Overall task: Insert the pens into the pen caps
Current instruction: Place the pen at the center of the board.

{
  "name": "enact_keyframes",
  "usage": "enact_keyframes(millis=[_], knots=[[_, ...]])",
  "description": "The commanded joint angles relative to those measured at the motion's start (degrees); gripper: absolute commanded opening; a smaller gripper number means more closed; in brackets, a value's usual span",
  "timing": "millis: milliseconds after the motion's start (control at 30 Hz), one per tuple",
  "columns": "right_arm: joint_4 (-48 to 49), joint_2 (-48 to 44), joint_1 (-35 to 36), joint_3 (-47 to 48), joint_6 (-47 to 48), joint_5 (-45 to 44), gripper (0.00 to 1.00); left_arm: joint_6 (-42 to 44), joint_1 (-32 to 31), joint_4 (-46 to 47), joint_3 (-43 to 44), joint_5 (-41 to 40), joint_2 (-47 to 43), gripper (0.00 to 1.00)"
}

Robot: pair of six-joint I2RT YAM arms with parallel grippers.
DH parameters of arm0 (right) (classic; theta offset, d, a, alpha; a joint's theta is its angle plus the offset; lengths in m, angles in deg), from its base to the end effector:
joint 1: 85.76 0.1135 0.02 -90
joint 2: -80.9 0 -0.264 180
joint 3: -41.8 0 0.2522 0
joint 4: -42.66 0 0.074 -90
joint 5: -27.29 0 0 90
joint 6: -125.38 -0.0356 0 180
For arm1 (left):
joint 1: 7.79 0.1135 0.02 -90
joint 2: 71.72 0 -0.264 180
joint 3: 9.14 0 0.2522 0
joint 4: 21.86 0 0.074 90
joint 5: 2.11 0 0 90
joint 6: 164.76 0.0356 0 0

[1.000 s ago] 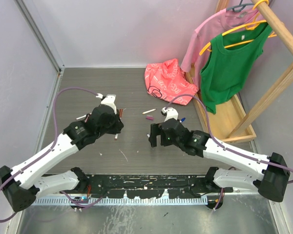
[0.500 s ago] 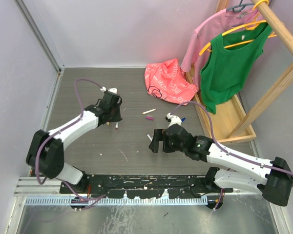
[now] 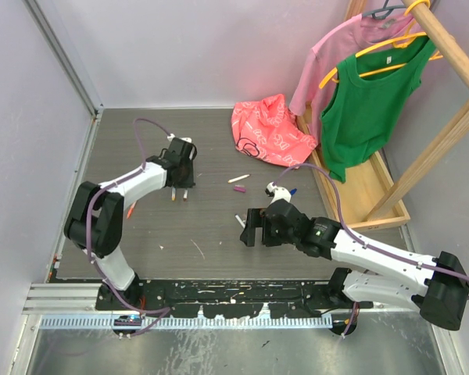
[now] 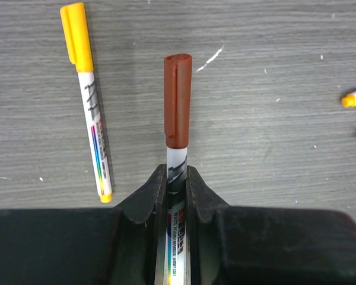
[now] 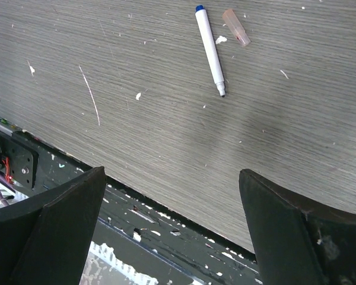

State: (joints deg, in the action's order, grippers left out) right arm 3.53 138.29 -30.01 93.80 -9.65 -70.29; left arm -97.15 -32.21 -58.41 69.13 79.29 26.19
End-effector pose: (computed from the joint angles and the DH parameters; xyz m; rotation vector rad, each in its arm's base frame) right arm 0.1202 0.1682 0.2356 -0.1612 2.4471 0.6880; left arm 0.3251 -0.1418 0.1995 -0.0130 2.5401 -0.1313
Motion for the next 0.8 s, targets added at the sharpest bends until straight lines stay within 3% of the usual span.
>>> enact_keyframes(millis=[0,767], knots=[[-0.58,0.15,-0.04,2.94,0.51,0.2,0.99,2.58,1.75,1.06,3.6,1.1,2.4,0.0],[-4.14,0.94,-0.09,5.22,2.5,0.48,0.99,4.46,3.17,1.39,6.79,0.28,9.52,0.0]])
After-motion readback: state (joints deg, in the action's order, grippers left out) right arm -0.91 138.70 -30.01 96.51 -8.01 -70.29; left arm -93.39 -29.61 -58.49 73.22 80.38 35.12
